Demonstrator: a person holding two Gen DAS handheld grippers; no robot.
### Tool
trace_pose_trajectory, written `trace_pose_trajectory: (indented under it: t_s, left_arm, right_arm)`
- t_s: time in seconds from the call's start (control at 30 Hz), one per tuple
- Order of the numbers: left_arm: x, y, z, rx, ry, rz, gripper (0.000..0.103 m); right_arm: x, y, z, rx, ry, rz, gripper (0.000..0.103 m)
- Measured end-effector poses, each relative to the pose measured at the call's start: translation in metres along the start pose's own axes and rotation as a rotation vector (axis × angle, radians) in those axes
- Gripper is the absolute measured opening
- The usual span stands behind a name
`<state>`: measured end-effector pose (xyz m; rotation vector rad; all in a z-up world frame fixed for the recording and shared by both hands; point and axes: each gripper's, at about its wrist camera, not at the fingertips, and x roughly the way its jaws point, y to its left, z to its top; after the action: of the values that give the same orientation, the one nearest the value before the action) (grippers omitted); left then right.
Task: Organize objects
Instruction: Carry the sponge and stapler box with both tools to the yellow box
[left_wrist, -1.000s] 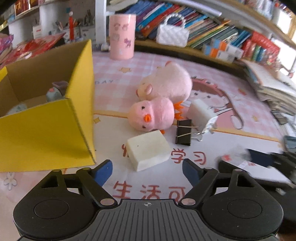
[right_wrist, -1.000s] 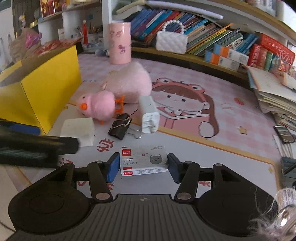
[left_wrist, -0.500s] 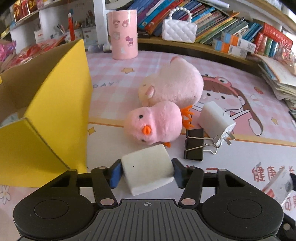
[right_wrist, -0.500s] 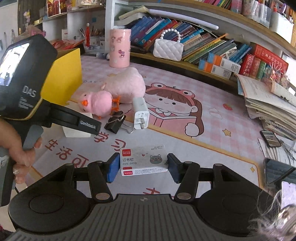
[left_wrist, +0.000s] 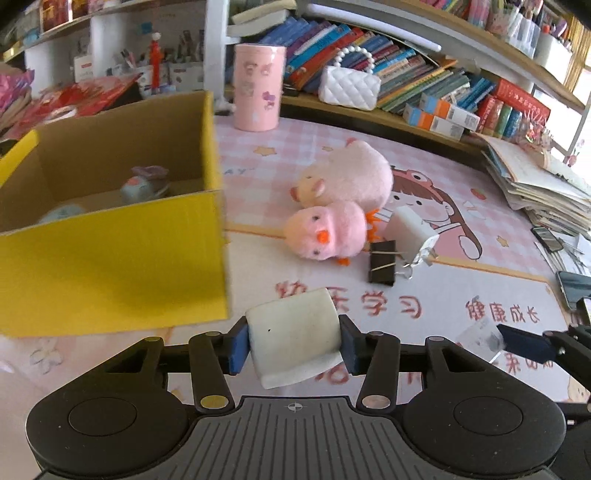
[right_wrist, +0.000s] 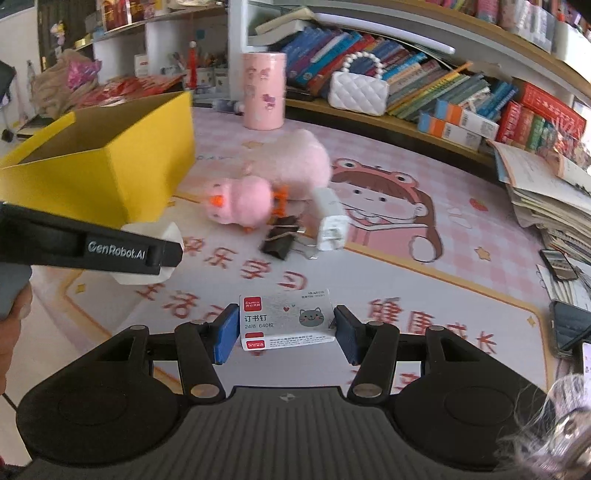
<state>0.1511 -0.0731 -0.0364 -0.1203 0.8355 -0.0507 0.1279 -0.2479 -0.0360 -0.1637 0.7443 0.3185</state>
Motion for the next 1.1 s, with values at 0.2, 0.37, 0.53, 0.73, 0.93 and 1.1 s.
trace_pose_trajectory:
  t_s: [0.2, 0.37, 0.53, 0.73, 0.93, 1.1]
  left_arm:
    - [-0.031, 0.033, -0.016, -0.014, -0.024, 0.012, 0.047]
    - [-0.055, 0.063, -0.031, -0.042, -0.038, 0.039, 0.047]
    - [-0.076, 0.091, -0.048, -0.075, -0.038, 0.055, 0.047]
    - [-0.098, 0.117, -0.063, -0.101, -0.056, 0.061, 0.047]
    - [-0.113, 0.133, -0.073, -0.096, -0.066, 0.053, 0.046]
    - [-0.123, 0.144, -0.077, -0.079, -0.082, 0.049, 0.046]
  right_arm:
    - [-0.009, 0.039, 0.002, -0.025, -0.008, 0.032, 0.052]
    - [-0.015, 0.073, 0.001, -0.041, -0.003, 0.058, 0.052]
    - [-0.021, 0.106, -0.004, -0.055, 0.008, 0.082, 0.052]
    - [-0.033, 0.14, -0.01, -0.074, 0.011, 0.09, 0.052]
    - [-0.042, 0.163, -0.016, -0.07, 0.006, 0.09, 0.052]
    - [-0.048, 0.178, -0.017, -0.061, -0.008, 0.086, 0.052]
